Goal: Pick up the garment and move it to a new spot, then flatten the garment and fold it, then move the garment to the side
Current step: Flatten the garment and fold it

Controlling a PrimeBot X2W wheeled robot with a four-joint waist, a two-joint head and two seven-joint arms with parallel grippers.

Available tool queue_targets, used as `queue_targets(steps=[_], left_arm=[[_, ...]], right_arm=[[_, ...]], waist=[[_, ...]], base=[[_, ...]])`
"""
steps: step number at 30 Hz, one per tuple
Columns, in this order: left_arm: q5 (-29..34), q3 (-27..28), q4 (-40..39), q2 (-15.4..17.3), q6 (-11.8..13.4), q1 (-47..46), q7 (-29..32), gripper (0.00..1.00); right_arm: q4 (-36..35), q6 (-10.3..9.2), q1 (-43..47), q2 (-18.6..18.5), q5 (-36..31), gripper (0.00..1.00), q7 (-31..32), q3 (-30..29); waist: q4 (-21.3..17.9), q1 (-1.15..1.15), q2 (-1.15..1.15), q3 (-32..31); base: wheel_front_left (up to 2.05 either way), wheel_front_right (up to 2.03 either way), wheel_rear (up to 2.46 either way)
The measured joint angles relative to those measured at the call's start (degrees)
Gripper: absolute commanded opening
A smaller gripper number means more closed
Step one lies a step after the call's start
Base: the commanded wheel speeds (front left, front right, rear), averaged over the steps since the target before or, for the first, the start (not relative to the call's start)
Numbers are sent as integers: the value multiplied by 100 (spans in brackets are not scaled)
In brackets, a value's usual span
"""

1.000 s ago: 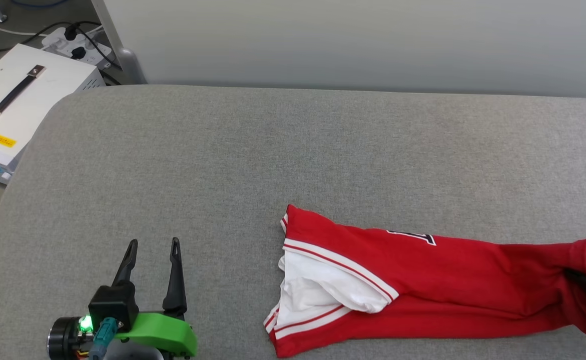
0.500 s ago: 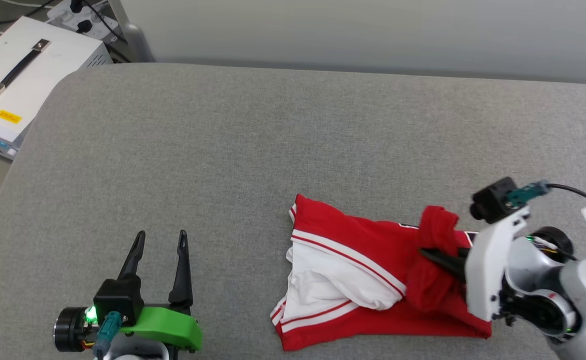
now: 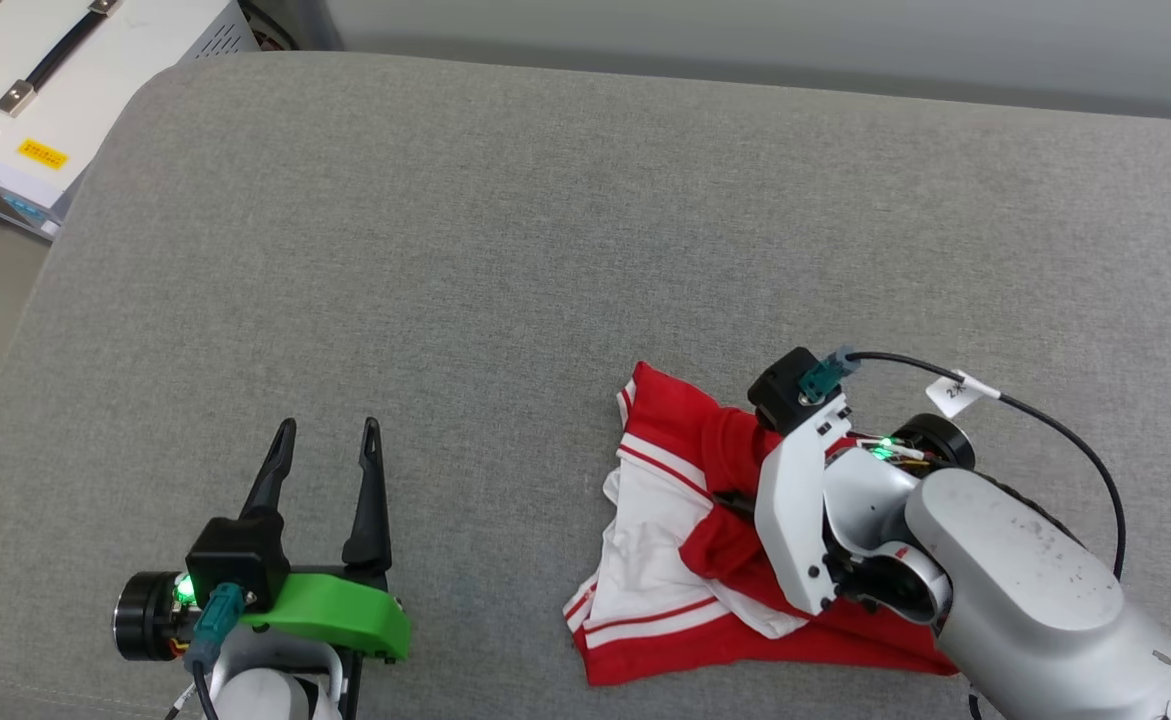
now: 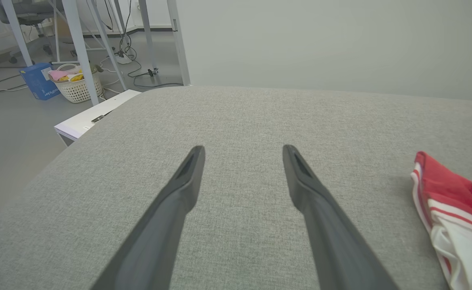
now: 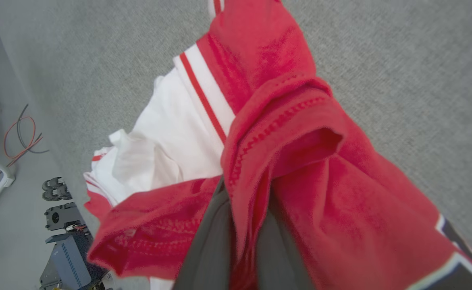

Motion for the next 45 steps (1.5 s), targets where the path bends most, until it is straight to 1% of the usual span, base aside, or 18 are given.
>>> queue_targets(steps=[4,5,6,7,9,11,14,17,21,24,28,30,32,33,38,45], left_arm=[[60,49,66,-45,-48,-18,0,100],[82,66,83,-55,-59,-18,0,100],[102,86,103,-63,-77,-15,0,100],[110,105,121,-68,-89,-12,0,100],[147,163,158,-75,-92,-4,0,100],[157,212,175,-76,-99,14,0,100],[190,270,185,-80,-126,93,0,100],[216,318,183,-88,-148,197,0,100],[250,356,174,-96,-151,292,0,100],[253,379,149,-113,-189,354,0,100],[264,405,81,-136,-192,410,0,100],[271,414,31,-151,-193,431,0,100],[278,421,-23,-162,-193,469,0,100],[278,426,-92,-172,-193,524,0,100],[278,426,-175,-186,-194,656,0,100],[294,411,-196,-192,-194,754,0,100]], right_arm=[[435,1,-77,111,-30,0,-383,208],[505,1,-85,131,-25,37,-539,234],[541,2,-86,123,-16,58,-672,278],[545,3,-86,118,-15,100,-795,310],[528,2,-87,74,-16,100,-1181,290],[459,2,-87,-51,-38,100,-1496,240],[348,2,-85,-268,-297,100,-2173,-94],[297,1,-43,-394,-770,100,-2873,-646],[233,1,297,-364,-1421,100,-3557,-1428],[121,1,722,-231,-1986,100,-4018,-2180],[-188,1,1248,18,-2594,100,-4389,-2987],[-415,1,1564,222,-2813,100,-4507,-3398],[-625,1,1844,393,-2976,100,-4571,-3672],[-928,1,2240,661,-3101,100,-4622,-3973],[-1336,1,2876,1027,-3252,100,-4660,-4250],[-1490,0,3520,1260,-3367,100,-4679,-4365]], waist=[[27,0,0,10],[23,0,0,-7],[15,0,0,-31],[6,0,0,-55],[-32,0,0,-132],[-76,0,0,-211],[-168,0,0,-336],[-283,0,0,-475],[-430,0,0,-638],[-551,0,0,-760],[-690,0,0,-884],[-760,0,0,-942],[-812,0,0,-991],[-877,0,0,-1057],[-944,0,0,-1152],[-919,-1,0,-1191]], base=[[0,0,0],[0,0,0],[0,0,0],[0,0,0],[0,0,0],[0,0,0],[0,0,0],[0,0,0],[0,0,0],[0,0,0],[0,0,0],[0,0,0],[0,0,0],[0,0,0],[0,0,0],[0,0,0]])
